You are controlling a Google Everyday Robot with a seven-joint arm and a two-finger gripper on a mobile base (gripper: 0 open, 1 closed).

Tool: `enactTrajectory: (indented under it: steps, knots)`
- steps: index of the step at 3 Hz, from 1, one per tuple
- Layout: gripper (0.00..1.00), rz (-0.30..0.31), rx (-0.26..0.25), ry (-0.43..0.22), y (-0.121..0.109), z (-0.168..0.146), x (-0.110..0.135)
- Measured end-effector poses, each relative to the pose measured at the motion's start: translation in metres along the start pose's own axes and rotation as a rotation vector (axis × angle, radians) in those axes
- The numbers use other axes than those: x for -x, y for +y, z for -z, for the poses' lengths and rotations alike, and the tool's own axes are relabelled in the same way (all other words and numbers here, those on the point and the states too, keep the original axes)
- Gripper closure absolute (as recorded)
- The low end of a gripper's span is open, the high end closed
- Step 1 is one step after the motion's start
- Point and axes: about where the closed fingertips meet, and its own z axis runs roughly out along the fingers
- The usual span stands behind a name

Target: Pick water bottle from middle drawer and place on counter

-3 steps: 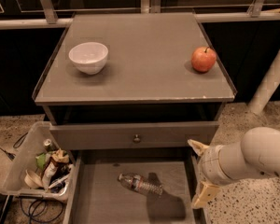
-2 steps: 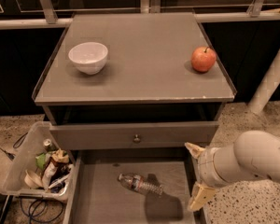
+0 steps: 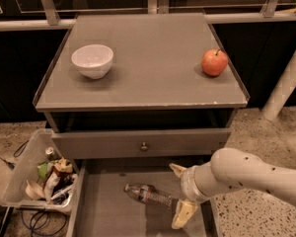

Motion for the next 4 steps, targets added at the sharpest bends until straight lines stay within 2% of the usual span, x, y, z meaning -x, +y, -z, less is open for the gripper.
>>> enactTrajectory:
  steps: [1, 2, 3, 4]
  knots:
    - [0.0, -0.035, 0.04, -0.09, 0.003, -0.04, 0.006]
    - [0.0, -0.073, 0.069, -0.158, 0.016, -0.075, 0.007]
    - [0.0, -0.096, 0.084, -0.177, 0.03, -0.113, 0.002]
    - [0.0, -0.088, 0.039, -0.166, 0.025, -0.138, -0.003]
